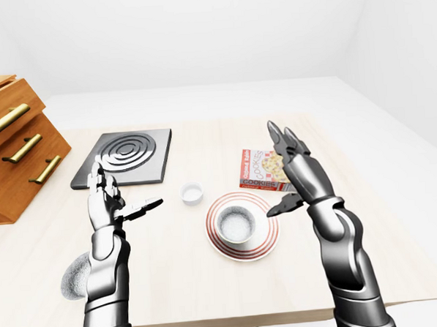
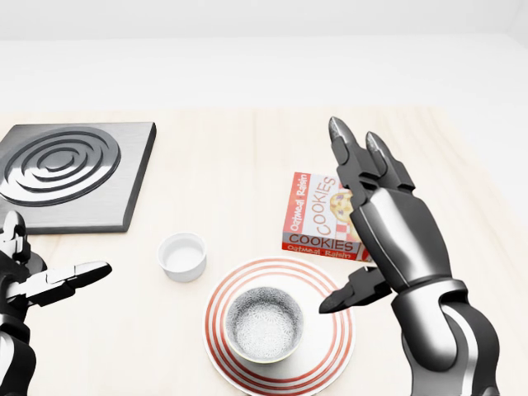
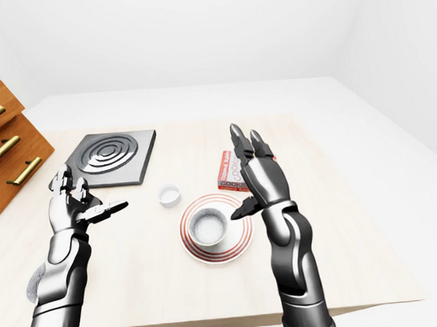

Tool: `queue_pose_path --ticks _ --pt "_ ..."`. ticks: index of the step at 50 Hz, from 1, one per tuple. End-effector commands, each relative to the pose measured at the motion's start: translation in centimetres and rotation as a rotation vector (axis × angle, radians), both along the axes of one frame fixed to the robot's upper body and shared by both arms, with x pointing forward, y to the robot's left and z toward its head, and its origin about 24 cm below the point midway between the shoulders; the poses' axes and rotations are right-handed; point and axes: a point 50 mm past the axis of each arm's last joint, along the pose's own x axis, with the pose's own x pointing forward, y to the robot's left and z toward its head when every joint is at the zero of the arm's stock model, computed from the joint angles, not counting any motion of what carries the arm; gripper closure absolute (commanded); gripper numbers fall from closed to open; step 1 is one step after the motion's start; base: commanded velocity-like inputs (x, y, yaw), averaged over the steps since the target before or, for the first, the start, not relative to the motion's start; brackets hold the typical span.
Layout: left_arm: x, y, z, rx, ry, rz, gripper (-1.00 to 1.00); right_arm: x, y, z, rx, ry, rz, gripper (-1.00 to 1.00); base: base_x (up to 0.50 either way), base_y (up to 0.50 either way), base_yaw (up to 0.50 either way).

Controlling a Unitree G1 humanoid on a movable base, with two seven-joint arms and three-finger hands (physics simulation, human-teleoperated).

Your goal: Pick the akita bowl next to the plate and place it on the plate.

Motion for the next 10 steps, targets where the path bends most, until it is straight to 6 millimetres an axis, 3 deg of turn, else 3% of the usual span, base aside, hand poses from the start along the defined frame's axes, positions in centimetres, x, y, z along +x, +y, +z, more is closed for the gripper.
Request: queue_pose_path --ticks 1,10 --pt "-0.01 -0.03 -0.01 0.002 0.0 0.0 -1.0 -0.25 0.0 0.77 -0.01 -0.025 0.004 -1.0 0.0 0.0 0.0" --pt "0.0 -0.03 0.0 0.003 0.001 -0.001 -1.0 -0.23 -0.02 0.73 -0.01 -0.026 0.001 -1.0 0.0 0.0 0.0"
